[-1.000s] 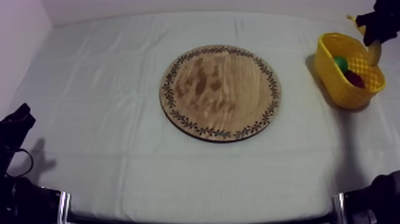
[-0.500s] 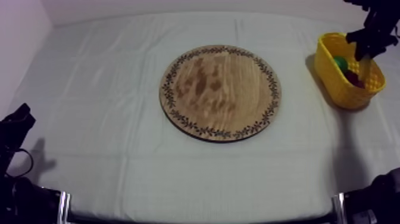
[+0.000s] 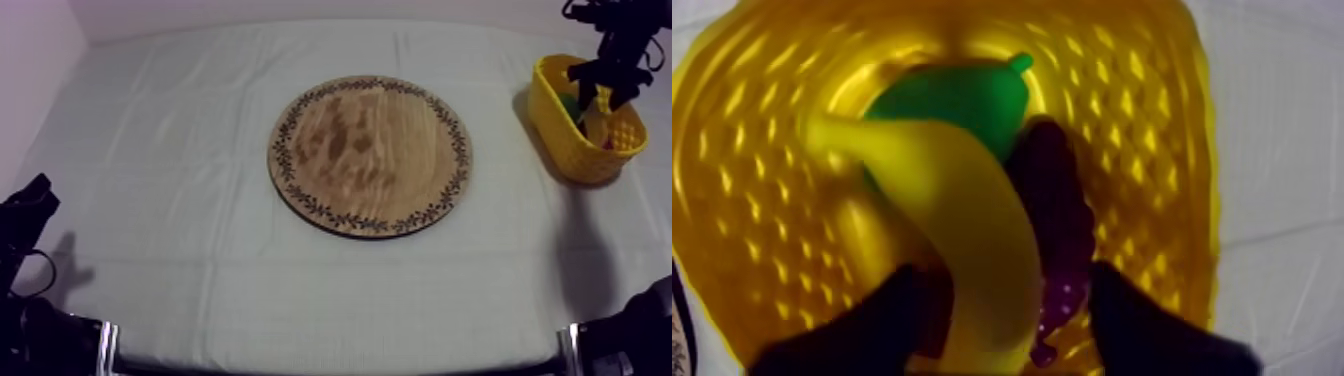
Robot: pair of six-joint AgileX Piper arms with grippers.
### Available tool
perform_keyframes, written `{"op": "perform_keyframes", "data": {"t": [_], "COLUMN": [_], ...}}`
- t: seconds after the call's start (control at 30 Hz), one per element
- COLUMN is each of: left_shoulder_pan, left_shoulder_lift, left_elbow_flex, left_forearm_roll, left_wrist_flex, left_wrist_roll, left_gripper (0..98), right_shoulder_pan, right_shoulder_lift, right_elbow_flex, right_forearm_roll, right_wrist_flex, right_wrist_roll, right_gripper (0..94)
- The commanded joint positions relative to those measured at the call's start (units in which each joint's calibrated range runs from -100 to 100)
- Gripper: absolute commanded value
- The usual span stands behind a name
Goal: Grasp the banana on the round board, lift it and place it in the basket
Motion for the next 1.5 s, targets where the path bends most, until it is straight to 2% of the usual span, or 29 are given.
{"op": "perform_keyframes", "data": {"t": [0.0, 0.1, 0.17, 0.37, 0.67, 0.83, 1.13, 1.33, 1.47], "left_shoulder_pan": [0.0, 0.0, 0.0, 0.0, 0.0, 0.0, 0.0, 0.0, 0.0], "left_shoulder_lift": [0.0, 0.0, 0.0, 0.0, 0.0, 0.0, 0.0, 0.0, 0.0], "left_elbow_flex": [0.0, 0.0, 0.0, 0.0, 0.0, 0.0, 0.0, 0.0, 0.0], "left_forearm_roll": [-0.01, -0.01, -0.01, -0.01, -0.01, -0.01, -0.01, -0.01, -0.01], "left_wrist_flex": [0.0, 0.0, 0.0, 0.0, 0.0, 0.0, 0.0, 0.0, 0.0], "left_wrist_roll": [0.0, 0.0, 0.0, 0.0, 0.0, 0.0, 0.0, 0.0, 0.0], "left_gripper": [0.1, 0.1, 0.1, 0.1, 0.1, 0.1, 0.1, 0.1, 0.1], "right_shoulder_pan": [0.1, 0.4, 0.5, 1.0, 2.5, 3.2, 4.4, 4.0, 4.2], "right_shoulder_lift": [0.1, -0.2, -0.7, -5.1, -18.3, -27.5, -42.9, -50.4, -56.3], "right_elbow_flex": [-0.4, -0.9, -1.1, 0.6, 9.5, 16.3, 32.0, 40.8, 46.2], "right_forearm_roll": [-0.7, -1.4, -1.8, -3.3, -5.4, -6.4, -9.6, -11.4, -13.6], "right_wrist_flex": [0.9, 2.1, 2.3, 2.2, -1.2, -4.0, -10.7, -13.0, -14.6], "right_wrist_roll": [0.2, 0.5, 0.5, 0.7, 1.8, 3.0, 7.7, 10.7, 13.6], "right_gripper": [73.8, 84.0, 86.9, 85.1, 64.9, 57.2, 38.1, 28.0, 18.2]}}
